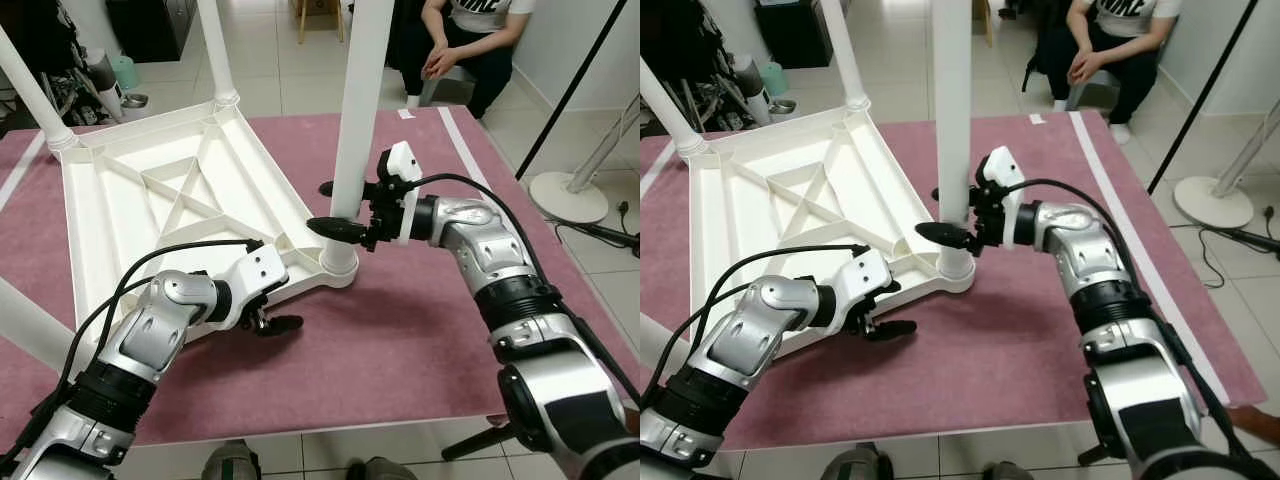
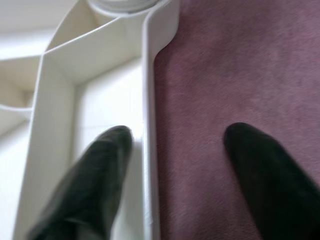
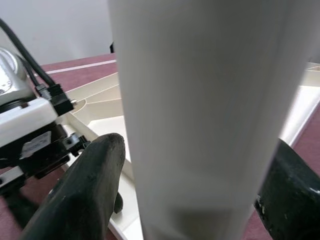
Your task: Building children table
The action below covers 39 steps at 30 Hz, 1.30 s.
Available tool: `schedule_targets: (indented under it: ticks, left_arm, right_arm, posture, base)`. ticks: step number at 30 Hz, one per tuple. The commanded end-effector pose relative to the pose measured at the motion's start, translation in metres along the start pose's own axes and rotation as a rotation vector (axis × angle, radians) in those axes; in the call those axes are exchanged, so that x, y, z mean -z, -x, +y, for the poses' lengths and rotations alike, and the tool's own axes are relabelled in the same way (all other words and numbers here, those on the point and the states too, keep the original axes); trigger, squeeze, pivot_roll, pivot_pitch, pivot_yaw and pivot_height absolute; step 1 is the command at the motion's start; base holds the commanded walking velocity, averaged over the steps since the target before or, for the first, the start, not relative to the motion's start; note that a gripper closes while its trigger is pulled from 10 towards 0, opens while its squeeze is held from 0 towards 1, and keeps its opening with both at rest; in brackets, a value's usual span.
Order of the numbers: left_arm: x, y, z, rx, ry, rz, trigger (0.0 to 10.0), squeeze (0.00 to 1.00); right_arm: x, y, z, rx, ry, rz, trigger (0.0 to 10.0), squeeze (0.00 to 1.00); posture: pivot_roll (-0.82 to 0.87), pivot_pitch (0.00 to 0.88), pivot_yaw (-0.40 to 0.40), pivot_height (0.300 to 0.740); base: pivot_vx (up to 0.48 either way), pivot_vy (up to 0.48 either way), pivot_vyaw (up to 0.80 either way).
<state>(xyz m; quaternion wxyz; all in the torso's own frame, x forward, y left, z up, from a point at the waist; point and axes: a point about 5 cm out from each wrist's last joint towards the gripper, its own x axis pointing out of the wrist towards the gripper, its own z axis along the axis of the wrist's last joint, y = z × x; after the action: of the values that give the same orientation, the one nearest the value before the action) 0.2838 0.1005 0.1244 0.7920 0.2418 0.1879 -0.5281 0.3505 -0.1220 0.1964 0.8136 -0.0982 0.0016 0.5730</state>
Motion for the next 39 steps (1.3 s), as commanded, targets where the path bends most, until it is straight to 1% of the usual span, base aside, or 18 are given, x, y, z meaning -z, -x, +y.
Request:
schedule_targets:
  ticks: [1,9,13,20,21,25,27,28,29,30,31,32,33,34,36,38,39]
  left_arm:
    - [0.002,-0.001,0.011,-0.171,-0.002,0.016,0.0,0.0]
    - [0.001,-0.002,0.012,-0.167,-0.01,0.014,0.0,0.0]
    - [-0.004,0.002,0.011,-0.166,-0.029,-0.007,0.0,0.0]
    - [-0.008,0.003,0.01,-0.175,-0.042,-0.03,0.0,0.0]
    - [-0.011,0.004,0.008,-0.181,-0.053,-0.041,10.0,0.0]
    - [-0.016,0.007,0.006,-0.202,-0.073,-0.065,10.0,0.0]
    - [-0.017,0.008,0.006,-0.218,-0.065,-0.071,10.0,0.0]
    - [-0.019,0.009,0.005,-0.244,-0.049,-0.076,10.0,0.0]
    - [-0.02,0.009,0.004,-0.274,-0.025,-0.079,10.0,0.0]
    - [-0.02,0.009,0.004,-0.274,-0.025,-0.079,10.0,0.0]
    - [-0.021,0.01,0.004,-0.293,-0.008,-0.081,10.0,0.0]
    - [-0.022,0.01,0.005,-0.319,0.005,-0.08,10.0,0.0]
    - [-0.022,0.011,0.006,-0.344,0.018,-0.076,10.0,0.0]
    - [-0.022,0.011,0.006,-0.344,0.018,-0.076,10.0,0.0]
    - [-0.024,0.013,0.007,-0.373,0.03,-0.07,10.0,0.0]
    - [-0.031,0.014,0.008,-0.399,0.031,-0.075,10.0,0.0]
    - [-0.033,0.015,0.008,-0.407,0.03,-0.077,10.0,0.0]
  right_arm:
    - [-0.001,-0.005,0.001,-0.029,0.019,0.014,10.0,0.0]
    - [0.001,-0.006,0.002,-0.056,0.009,0.019,10.0,0.0]
    - [0.006,-0.007,0.005,-0.09,0.007,0.034,10.0,0.0]
    - [0.008,-0.009,0.005,-0.099,0.007,0.044,10.0,0.0]
    - [0.01,-0.009,0.006,-0.104,0.004,0.048,10.0,0.0]
    - [0.014,-0.01,0.009,-0.104,-0.004,0.058,10.0,0.0]
    - [0.016,-0.011,0.009,-0.087,-0.004,0.061,10.0,0.0]
    - [0.019,-0.013,0.008,-0.04,-0.004,0.073,6.1,0.0]
    - [0.022,-0.015,0.006,0.027,-0.001,0.082,0.8,0.0]
    - [0.022,-0.015,0.006,0.027,-0.001,0.082,0.8,0.0]
    - [0.023,-0.017,0.005,0.072,0.001,0.088,0.8,0.0]
    - [0.025,-0.02,0.004,0.128,-0.004,0.095,0.0,0.0]
    - [0.027,-0.025,0.005,0.189,-0.024,0.095,0.0,0.0]
    - [0.027,-0.025,0.005,0.189,-0.024,0.095,0.0,0.0]
    - [0.027,-0.032,0.008,0.265,-0.055,0.092,0.0,0.0]
    - [0.024,-0.044,0.013,0.376,-0.072,0.081,0.0,0.0]
    - [0.023,-0.047,0.015,0.415,-0.075,0.08,0.0,0.0]
  posture:
    - [0.09,0.0,0.057,0.74]
    - [0.1,0.0,0.057,0.74]
    - [0.1,0.0,0.055,0.74]
    - [0.1,0.0,0.051,0.74]
    - [0.1,0.0,0.049,0.74]
    - [0.1,0.0,0.048,0.74]
    - [0.1,0.0,0.048,0.74]
    - [0.1,0.0,0.047,0.74]
    - [0.1,0.0,0.046,0.74]
    - [0.1,0.0,0.046,0.74]
    - [0.1,0.0,0.046,0.74]
    - [0.1,0.0,0.044,0.74]
    - [0.1,0.0,0.042,0.74]
    - [0.1,0.0,0.042,0.74]
    - [0.11,0.0,0.042,0.74]
    - [0.11,0.0,0.044,0.74]
    - [0.11,0.0,0.044,0.74]
  base:
    - [0.0,0.0,0.0]
    - [0.0,0.0,0.0]
    - [0.0,0.0,0.0]
    - [0.0,0.0,0.0]
    - [0.0,0.0,0.0]
    - [0.0,0.0,0.0]
    - [0.0,0.0,0.0]
    - [0.0,0.0,0.0]
    - [0.0,0.0,0.0]
    - [0.0,0.0,0.0]
    - [0.0,0.0,0.0]
    - [0.0,0.0,0.0]
    - [0.0,0.0,0.0]
    - [0.0,0.0,0.0]
    - [0.0,0.0,0.0]
    - [0.0,0.0,0.0]
    - [0.0,0.0,0.0]
